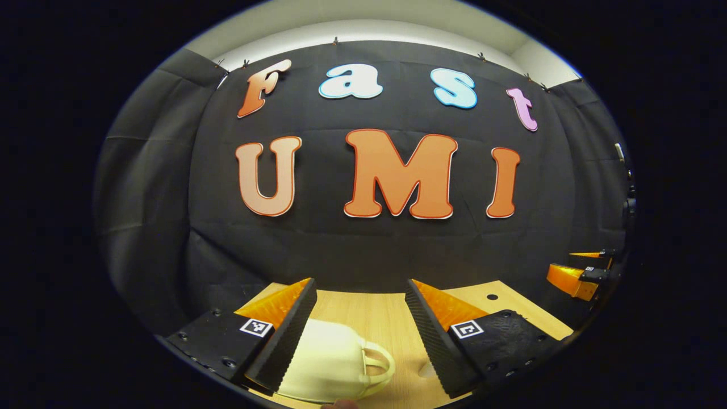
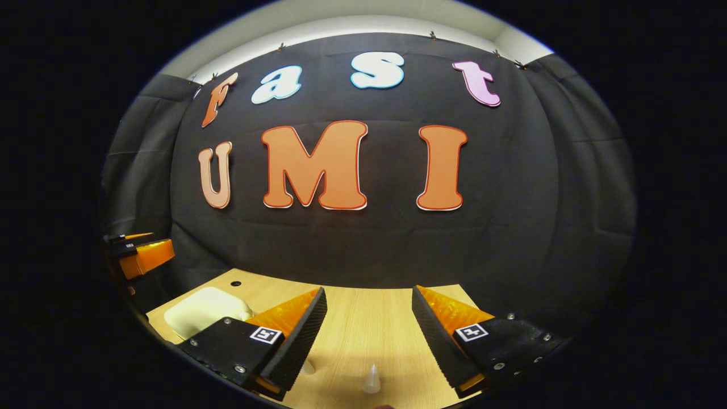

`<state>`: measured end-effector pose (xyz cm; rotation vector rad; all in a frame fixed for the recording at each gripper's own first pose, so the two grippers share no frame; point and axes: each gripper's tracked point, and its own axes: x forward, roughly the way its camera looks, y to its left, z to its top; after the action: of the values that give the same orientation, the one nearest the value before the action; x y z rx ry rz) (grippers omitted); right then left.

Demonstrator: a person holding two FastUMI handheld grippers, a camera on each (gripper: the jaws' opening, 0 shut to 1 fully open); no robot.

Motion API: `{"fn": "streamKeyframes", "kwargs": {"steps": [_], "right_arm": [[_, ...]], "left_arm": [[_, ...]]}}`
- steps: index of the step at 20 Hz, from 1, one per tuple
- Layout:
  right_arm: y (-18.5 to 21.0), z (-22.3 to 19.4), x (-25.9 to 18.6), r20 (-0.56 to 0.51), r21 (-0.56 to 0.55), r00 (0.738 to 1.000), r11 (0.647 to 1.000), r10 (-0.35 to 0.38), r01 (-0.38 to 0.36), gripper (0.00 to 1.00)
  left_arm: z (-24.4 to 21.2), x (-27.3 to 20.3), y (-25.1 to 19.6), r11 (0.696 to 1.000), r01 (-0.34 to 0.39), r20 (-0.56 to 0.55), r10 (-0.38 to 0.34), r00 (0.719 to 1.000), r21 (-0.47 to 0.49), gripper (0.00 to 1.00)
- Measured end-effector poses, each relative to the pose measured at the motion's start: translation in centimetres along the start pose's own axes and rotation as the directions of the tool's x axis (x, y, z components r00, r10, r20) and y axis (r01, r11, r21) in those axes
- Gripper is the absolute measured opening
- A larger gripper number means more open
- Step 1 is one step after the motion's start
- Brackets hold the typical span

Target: First open the suitcase, pack the skin care products into it, and then close the suitcase.

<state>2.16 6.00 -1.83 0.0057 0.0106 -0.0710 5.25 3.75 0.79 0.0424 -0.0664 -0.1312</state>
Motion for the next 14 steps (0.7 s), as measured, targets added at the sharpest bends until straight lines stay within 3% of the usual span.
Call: {"fn": "streamKeyframes", "kwargs": {"steps": [3,7,12,14], "right_arm": [[0.2,-1.4,1.0,-0.04,0.005,0.999,1.0,0.025,-0.025,0.96],[-0.1,-2.5,0.6,-0.063,0.008,0.998,1.0,0.014,-0.014,0.95],[-2.3,-4.1,-0.1,-0.096,0.0,0.994,0.999,-0.049,0.049,0.95],[-3.4,-4.7,-0.1,-0.112,0.019,0.991,0.997,-0.072,0.075,0.96]], "left_arm": [[-2.2,-0.2,-0.1,0.995,-0.02,-0.031,0.023,0.999,0.096,0.98],[-5.6,-0.1,-1.8,0.973,0.007,-0.08,0.012,0.997,0.232,0.98],[-10.7,0.4,-3.7,0.882,0.064,-0.147,0.005,0.989,0.467,0.99],[-13.3,0.6,-4.7,0.823,0.116,-0.18,-0.017,0.983,0.556,0.99]]}}
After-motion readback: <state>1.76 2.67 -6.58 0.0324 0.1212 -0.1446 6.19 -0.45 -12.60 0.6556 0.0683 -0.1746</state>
